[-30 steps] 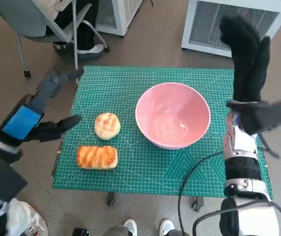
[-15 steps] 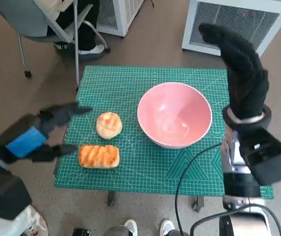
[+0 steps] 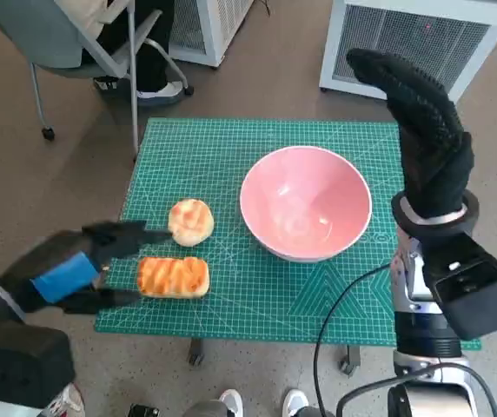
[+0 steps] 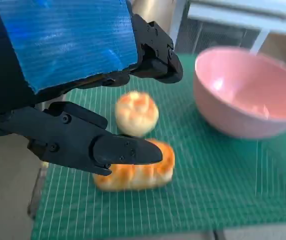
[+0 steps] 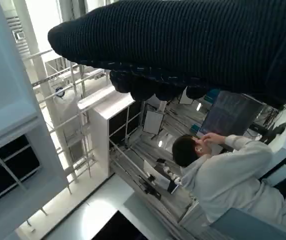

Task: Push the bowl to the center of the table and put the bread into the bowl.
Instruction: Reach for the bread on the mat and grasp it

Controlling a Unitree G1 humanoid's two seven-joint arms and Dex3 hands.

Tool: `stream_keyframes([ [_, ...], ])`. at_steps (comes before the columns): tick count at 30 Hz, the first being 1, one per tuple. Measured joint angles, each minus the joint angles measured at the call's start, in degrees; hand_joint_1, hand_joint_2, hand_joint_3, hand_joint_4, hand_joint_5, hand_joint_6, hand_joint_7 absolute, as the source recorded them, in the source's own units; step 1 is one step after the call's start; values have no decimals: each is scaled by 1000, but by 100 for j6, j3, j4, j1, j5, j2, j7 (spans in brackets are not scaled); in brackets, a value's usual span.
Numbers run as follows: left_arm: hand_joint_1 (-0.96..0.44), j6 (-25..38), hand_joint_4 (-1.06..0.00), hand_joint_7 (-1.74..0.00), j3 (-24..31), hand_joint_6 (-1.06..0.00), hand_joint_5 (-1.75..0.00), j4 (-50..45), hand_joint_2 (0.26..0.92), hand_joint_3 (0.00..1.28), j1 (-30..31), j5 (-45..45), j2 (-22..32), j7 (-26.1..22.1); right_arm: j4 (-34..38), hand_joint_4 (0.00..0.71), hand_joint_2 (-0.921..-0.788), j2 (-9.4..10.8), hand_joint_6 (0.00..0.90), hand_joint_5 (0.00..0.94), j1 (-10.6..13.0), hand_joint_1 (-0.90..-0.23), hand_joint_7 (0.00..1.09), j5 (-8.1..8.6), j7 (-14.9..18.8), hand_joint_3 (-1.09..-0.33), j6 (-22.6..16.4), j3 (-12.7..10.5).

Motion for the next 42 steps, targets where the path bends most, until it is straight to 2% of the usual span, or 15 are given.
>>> stream_keyframes([
  [11,-290,434,-407,-107,-526,-409,0,-195,921,35,41,651,-126,67,35,285,-921,-9,42,14,0,-584,685,-200,-73,-735,-7,-7],
  [19,-292,670,-411,-88,-890,-417,-2,-304,921,24,16,1175,-336,249,82,284,-921,-36,27,12,2,-582,687,-209,-104,-742,-15,-45],
  [26,-292,684,-416,-52,-1233,-435,-2,-181,921,13,-89,1712,-613,621,99,280,-921,-37,17,9,13,-583,690,-219,-111,-743,-17,-51],
  [42,-283,273,-428,-21,-1772,-444,-4,882,921,7,-237,2474,-1194,1589,96,278,-921,-25,11,6,39,-567,694,-202,-109,-746,-7,-23],
])
